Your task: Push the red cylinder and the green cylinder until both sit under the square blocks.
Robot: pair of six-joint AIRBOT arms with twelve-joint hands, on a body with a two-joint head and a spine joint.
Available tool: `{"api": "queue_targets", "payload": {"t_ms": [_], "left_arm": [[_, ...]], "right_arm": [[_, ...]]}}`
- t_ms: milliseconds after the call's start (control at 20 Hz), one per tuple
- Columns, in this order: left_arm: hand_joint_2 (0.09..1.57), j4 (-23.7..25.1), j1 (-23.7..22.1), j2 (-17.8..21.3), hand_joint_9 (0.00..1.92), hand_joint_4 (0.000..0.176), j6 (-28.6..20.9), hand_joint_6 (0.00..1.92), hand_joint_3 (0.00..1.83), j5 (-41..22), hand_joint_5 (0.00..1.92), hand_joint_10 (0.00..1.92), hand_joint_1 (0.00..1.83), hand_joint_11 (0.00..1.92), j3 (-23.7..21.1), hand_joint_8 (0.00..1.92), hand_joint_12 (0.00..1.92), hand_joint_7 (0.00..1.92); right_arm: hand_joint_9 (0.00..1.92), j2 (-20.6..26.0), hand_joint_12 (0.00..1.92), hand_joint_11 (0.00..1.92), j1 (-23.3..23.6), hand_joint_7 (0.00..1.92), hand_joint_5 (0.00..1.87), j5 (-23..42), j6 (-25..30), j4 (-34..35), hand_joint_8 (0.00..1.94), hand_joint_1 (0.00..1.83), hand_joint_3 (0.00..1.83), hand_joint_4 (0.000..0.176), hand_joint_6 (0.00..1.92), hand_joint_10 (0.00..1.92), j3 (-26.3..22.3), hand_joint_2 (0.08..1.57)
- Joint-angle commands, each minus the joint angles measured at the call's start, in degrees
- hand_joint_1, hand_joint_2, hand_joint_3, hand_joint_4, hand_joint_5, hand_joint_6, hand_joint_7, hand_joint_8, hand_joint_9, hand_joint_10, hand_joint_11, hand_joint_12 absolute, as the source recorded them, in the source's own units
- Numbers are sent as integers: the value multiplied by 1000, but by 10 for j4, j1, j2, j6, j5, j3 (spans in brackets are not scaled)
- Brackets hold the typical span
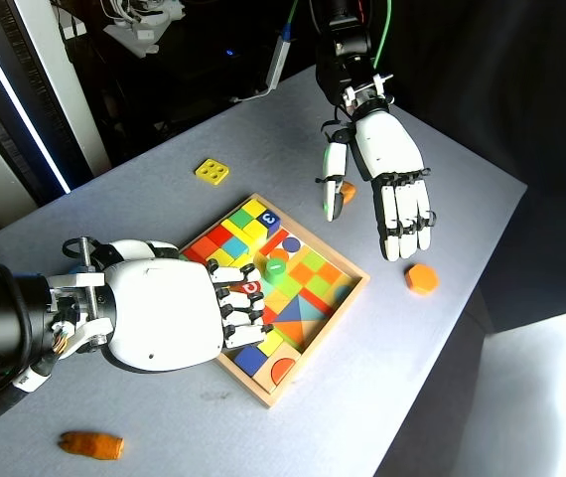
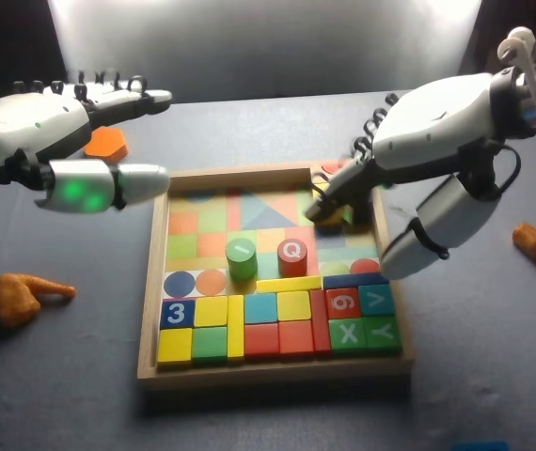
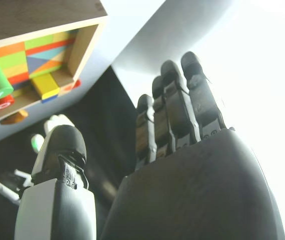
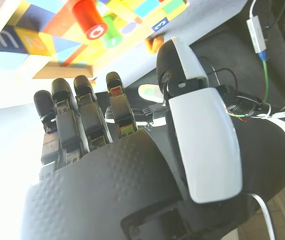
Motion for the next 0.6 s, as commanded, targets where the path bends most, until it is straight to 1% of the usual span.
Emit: {"api": "queue_targets", "payload": {"t_ms": [0, 50, 100, 150, 200, 250, 300, 350, 400, 450, 500, 550], "left_arm": [[1166, -9, -7, 1, 24, 146, -1, 7, 0, -68, 124, 9, 60, 44, 3, 9, 37, 46], [1170, -9, -7, 1, 29, 141, -1, 8, 0, -68, 131, 9, 75, 48, 3, 8, 41, 48], [1174, -9, -7, 1, 24, 141, -1, 6, 1, -68, 130, 6, 70, 36, 3, 6, 40, 49], [1170, -9, -7, 0, 33, 142, -1, 6, 0, -68, 134, 8, 69, 49, 3, 8, 49, 56], [1166, -9, -7, 0, 44, 130, -1, 9, 0, -68, 146, 11, 73, 62, 3, 10, 59, 68], [1163, -9, -7, 0, 44, 137, -1, 7, 0, -68, 143, 10, 71, 63, 3, 9, 62, 67], [1173, -9, -7, 0, 46, 127, -1, 7, 1, -68, 147, 10, 82, 54, 3, 9, 62, 74], [1168, -9, -7, 0, 41, 134, -1, 4, 0, -68, 142, 6, 82, 42, 3, 4, 62, 64], [1165, -9, -7, -1, 42, 135, -1, 1, 3, -68, 143, 0, 82, 8, 3, 0, 149, 63], [1174, -9, -7, -2, 34, 123, -1, 0, 4, -67, 127, 1, 69, 1, 4, 1, 117, 53], [1170, -9, -7, -2, 45, 117, -1, 0, 1, -67, 129, 1, 63, 0, 4, 0, 153, 64], [1146, -9, -7, -3, 42, 121, -1, 1, 0, -67, 137, 1, 54, 0, 5, 0, 198, 67]], "right_arm": [[530, 0, 1538, 438, 3, 795, 402, -9, 2, 28, 42, 498, 1, 28, 1, 870, 3, 1086], [530, -1, 1541, 443, 2, 807, 406, -9, 2, 29, 38, 507, 0, 28, 1, 887, 3, 1085], [540, -3, 1520, 448, 0, 827, 415, -9, 2, 29, 34, 511, 0, 20, 2, 880, 3, 1082], [542, -4, 1539, 445, -1, 847, 419, -8, 2, 29, 31, 511, 0, 21, 1, 910, 3, 1080], [550, -6, 1555, 465, -2, 868, 416, -8, 2, 29, 30, 511, 0, 20, 0, 962, 3, 1083], [561, -7, 1584, 488, -3, 891, 417, -7, 2, 29, 31, 491, 0, 20, 0, 1014, 4, 1082], [555, -8, 1612, 500, -3, 904, 416, -7, 2, 29, 32, 482, 0, 20, 0, 1071, 4, 1080], [540, -8, 1639, 501, -3, 915, 411, -7, 2, 31, 34, 463, 0, 30, 0, 1137, 4, 1078], [531, -8, 1645, 502, -3, 918, 409, -6, 2, 32, 33, 458, 0, 32, 0, 1166, 5, 1078], [558, -9, 1672, 549, -2, 937, 415, -6, 2, 33, 40, 480, 0, 28, 2, 1184, 5, 1073], [549, -9, 1763, 583, -2, 957, 422, -5, 2, 33, 71, 506, 0, 26, 1, 1347, 5, 1068], [551, -10, 1889, 636, -1, 751, 437, -5, 2, 33, 737, 531, 6, 22, 3, 1612, 5, 1060]]}}
